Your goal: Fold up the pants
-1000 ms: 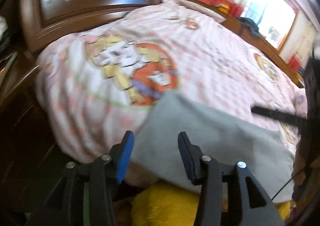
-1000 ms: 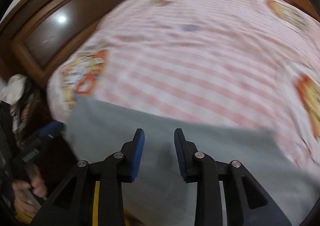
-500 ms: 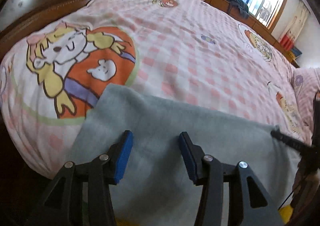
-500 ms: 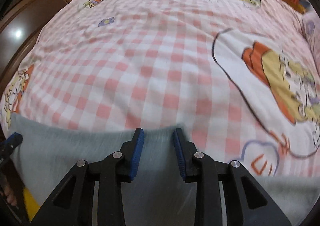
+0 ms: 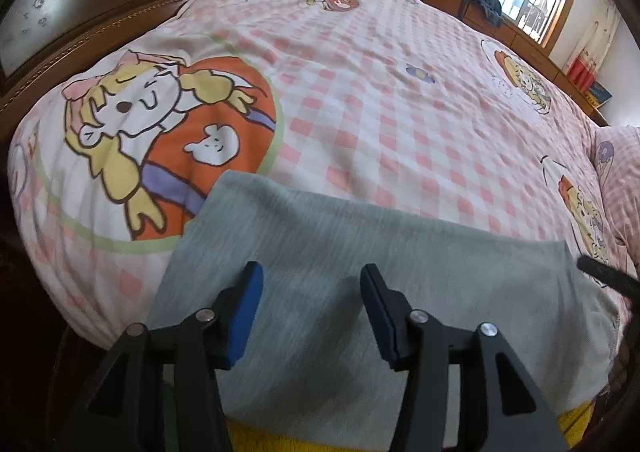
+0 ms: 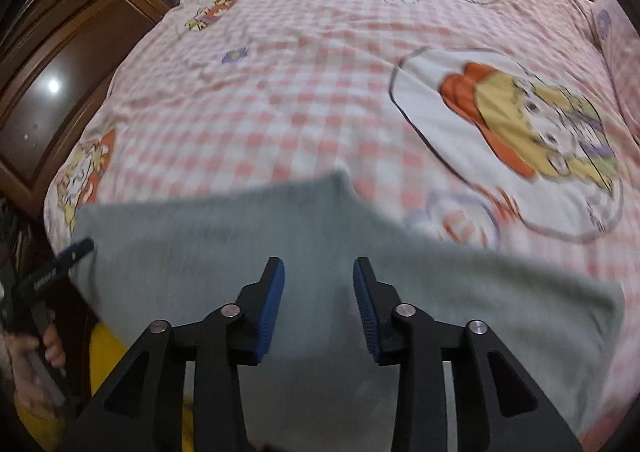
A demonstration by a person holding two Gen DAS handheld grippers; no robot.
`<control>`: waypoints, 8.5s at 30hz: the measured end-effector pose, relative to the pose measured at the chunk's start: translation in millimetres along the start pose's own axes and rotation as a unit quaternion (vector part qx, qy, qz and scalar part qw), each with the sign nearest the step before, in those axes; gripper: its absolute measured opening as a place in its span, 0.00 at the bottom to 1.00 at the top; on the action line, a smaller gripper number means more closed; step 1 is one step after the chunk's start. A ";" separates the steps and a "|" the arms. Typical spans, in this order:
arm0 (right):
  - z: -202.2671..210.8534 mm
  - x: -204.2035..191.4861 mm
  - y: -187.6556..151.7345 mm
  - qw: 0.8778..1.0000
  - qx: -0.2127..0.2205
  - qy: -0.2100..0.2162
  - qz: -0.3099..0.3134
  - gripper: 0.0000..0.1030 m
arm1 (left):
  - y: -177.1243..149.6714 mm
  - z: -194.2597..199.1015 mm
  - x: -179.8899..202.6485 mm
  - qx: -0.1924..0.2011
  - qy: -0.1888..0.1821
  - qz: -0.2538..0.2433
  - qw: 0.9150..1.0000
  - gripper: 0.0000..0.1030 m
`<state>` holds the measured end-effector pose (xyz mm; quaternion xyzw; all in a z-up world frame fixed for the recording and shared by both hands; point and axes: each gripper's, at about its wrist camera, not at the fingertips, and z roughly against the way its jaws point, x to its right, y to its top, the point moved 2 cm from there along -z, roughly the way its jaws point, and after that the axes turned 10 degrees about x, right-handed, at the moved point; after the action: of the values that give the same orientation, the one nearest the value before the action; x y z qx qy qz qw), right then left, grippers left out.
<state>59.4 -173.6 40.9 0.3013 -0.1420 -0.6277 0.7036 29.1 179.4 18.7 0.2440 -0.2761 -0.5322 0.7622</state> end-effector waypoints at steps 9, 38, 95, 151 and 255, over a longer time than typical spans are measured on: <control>-1.6 12.5 -58.7 0.998 -0.037 -0.050 0.009 0.38 | -17.7 18.5 7.7 -0.014 -0.003 0.000 1.000 0.68; -12.9 -10.8 -70.2 0.998 -0.001 -0.061 0.032 0.82 | -25.8 29.6 -32.1 -0.006 -0.006 -0.025 1.000 0.75; -11.4 -14.1 -68.8 0.997 0.007 -0.070 0.036 0.87 | -32.3 74.8 -51.3 0.103 -0.091 0.113 0.984 0.12; -68.6 -134.5 -26.4 0.994 -0.052 0.083 0.037 0.60 | -65.0 20.9 28.7 -0.055 -0.102 0.007 0.993 0.70; 48.3 194.2 -28.4 0.995 0.035 -0.040 -0.090 0.32 | -69.9 -9.7 255.8 -0.059 -0.157 -0.180 0.969 0.74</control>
<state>42.2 -374.4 26.7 0.3121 -0.1646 -0.6946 0.6270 60.3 -83.9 6.3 0.1574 -0.3117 -0.7079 0.6139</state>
